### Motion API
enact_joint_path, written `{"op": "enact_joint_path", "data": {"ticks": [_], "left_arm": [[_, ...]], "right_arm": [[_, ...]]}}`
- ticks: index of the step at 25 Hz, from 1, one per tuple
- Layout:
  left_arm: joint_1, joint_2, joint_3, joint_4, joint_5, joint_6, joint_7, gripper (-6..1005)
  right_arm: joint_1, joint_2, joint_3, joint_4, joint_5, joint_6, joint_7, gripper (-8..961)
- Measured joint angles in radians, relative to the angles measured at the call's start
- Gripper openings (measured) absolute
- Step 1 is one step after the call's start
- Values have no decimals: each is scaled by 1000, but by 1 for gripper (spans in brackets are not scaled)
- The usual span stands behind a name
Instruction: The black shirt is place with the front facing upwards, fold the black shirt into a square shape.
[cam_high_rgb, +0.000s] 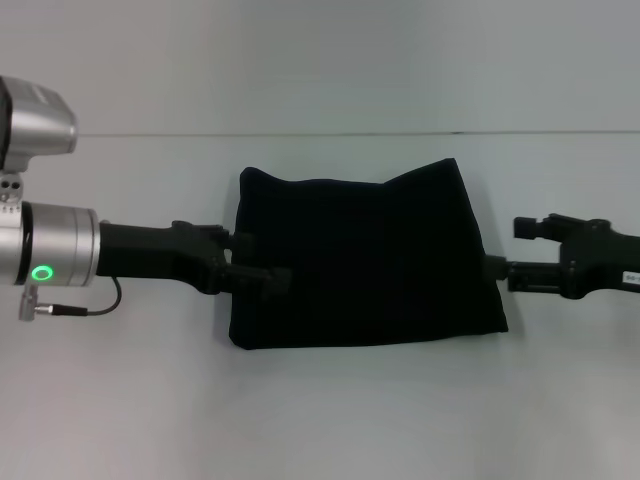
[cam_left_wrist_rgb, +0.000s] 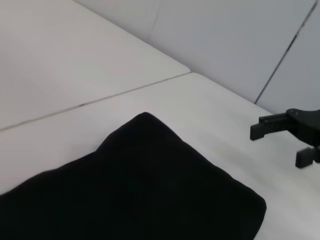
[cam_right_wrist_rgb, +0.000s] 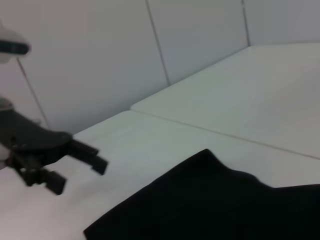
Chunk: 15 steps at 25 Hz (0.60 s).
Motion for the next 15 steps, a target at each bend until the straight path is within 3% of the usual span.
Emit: {"op": "enact_joint_path", "data": {"ticks": [3,15], "left_arm": [[-7,-3,7,3,-5,-10,0,948],[-16,-7,-1,6,-37,11,-26,948]], "right_arm": [[5,5,-20,0,0,-1,-3,940],[30,4,-43,0,-1,0,-5,940]]}}
